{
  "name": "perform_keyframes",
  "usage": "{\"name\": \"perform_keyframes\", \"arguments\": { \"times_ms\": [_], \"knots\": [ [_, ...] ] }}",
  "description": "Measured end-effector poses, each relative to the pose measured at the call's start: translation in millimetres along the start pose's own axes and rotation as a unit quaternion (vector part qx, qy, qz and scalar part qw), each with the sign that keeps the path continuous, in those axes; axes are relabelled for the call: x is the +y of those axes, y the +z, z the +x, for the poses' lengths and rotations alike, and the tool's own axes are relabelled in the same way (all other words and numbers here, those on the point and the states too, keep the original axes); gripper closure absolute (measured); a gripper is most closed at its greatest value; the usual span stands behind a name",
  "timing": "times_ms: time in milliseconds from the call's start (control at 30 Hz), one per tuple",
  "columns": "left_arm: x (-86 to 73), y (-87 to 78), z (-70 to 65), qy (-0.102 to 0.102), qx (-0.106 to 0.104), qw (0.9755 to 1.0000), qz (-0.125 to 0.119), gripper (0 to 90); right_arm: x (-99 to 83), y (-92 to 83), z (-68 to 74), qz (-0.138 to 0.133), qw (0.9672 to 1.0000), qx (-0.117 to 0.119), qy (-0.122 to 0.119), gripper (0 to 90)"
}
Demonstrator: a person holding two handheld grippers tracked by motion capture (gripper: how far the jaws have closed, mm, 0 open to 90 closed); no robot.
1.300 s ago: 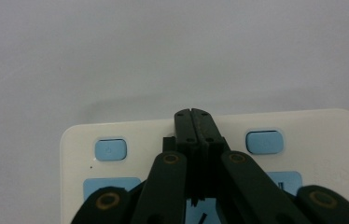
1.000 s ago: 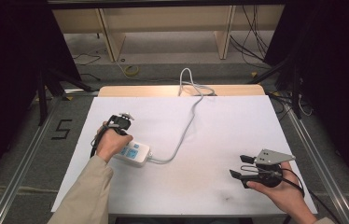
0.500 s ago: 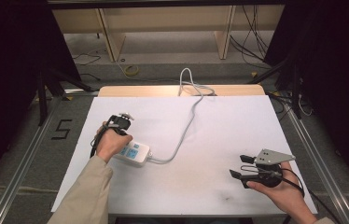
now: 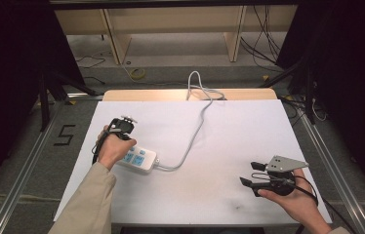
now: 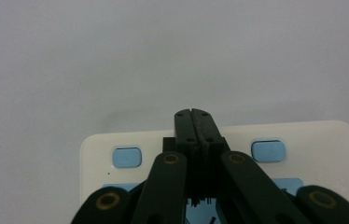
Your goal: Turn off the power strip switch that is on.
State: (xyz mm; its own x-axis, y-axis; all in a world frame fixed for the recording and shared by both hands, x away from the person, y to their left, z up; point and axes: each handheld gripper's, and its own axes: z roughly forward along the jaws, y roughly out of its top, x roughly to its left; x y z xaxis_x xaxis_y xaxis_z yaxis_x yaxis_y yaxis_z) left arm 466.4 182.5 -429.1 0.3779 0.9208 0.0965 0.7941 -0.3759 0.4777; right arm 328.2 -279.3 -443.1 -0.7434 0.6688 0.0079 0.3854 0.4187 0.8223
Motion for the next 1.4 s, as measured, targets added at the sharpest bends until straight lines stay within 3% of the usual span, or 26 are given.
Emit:
{"name": "perform_keyframes", "arguments": {
  "times_ms": [400,700,933,1000,1133,1200,1400],
  "knots": [
    [1.0,-8.9,-4.0,0.022,-0.008,0.9979,-0.061,89.9,-0.2,-0.3,0.0,0.0,1.0,-0.001,0.001,31.7],
    [1.2,-15.8,-7.4,0.023,-0.015,0.9954,-0.091,89.8,-0.2,-0.7,0.1,0.0,1.0,-0.001,0.002,31.7],
    [0.5,-21.9,-9.6,0.024,-0.034,0.9903,-0.133,89.5,-0.3,-1.0,-0.2,-0.001,1.0,-0.002,0.002,31.7],
    [0.0,-22.7,-10.9,0.036,-0.039,0.9884,-0.142,84.9,-0.4,-1.2,-0.2,-0.001,1.0,-0.002,0.002,31.6],
    [-1.3,-25.0,-14.0,0.044,-0.045,0.987,-0.148,84.5,-0.5,-1.2,-0.5,-0.001,1.0,-0.002,0.002,31.6],
    [-1.3,-26.5,-16.0,0.037,-0.055,0.9855,-0.156,84.3,-0.4,-1.1,-0.2,-0.001,1.0,-0.002,0.002,31.7],
    [-1.7,-30.3,-19.5,0.041,-0.076,0.9808,-0.174,79.3,-0.5,-1.5,-0.7,-0.001,1.0,-0.002,0.002,31.6]
  ]
}}
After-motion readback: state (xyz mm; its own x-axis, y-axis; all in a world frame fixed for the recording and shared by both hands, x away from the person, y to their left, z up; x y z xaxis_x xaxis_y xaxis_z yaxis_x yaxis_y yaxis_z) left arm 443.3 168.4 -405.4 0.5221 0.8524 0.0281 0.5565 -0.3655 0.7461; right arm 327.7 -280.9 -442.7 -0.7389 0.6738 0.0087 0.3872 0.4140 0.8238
